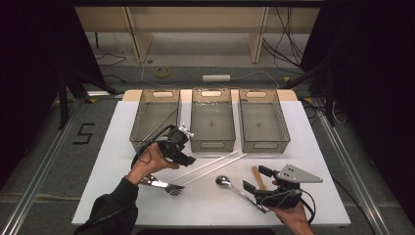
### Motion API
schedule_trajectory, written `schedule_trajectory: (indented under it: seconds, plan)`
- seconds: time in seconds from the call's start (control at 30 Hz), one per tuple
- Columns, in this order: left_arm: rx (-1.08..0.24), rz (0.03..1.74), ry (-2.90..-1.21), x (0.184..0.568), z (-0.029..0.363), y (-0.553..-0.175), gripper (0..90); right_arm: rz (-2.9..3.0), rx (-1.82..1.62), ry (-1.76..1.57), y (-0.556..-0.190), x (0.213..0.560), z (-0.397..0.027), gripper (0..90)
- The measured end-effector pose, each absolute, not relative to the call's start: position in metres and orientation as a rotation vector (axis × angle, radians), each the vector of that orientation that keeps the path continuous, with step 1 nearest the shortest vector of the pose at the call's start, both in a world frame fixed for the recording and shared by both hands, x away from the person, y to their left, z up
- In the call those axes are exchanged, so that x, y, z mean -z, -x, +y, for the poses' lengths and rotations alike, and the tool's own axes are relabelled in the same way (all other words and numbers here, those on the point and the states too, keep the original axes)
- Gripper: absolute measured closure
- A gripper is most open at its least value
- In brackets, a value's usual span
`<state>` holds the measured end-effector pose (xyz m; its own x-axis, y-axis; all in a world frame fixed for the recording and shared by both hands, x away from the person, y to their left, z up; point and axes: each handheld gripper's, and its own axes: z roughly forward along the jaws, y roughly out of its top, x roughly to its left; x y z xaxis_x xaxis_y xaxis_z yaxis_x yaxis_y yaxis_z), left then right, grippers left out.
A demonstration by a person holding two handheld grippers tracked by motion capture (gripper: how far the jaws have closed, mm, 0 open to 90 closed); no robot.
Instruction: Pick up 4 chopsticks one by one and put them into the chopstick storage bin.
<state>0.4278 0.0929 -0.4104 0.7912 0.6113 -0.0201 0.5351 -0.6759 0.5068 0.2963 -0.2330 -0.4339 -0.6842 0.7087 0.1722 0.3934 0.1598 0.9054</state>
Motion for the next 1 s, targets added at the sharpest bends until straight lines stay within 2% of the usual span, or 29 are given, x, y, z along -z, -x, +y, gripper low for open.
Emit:
schedule_trajectory:
  seconds: [0.23, 1.0]
  plan:
    - [-0.190, 0.825, -2.532, 0.419, 0.078, -0.428, 37.5, 2.150, -1.529, -1.065, -0.297, 0.434, -0.233, 21.9]
    - [-0.075, 0.785, -2.643, 0.447, 0.050, -0.440, 63.7, 2.153, -1.525, -1.049, -0.296, 0.434, -0.233, 22.0]
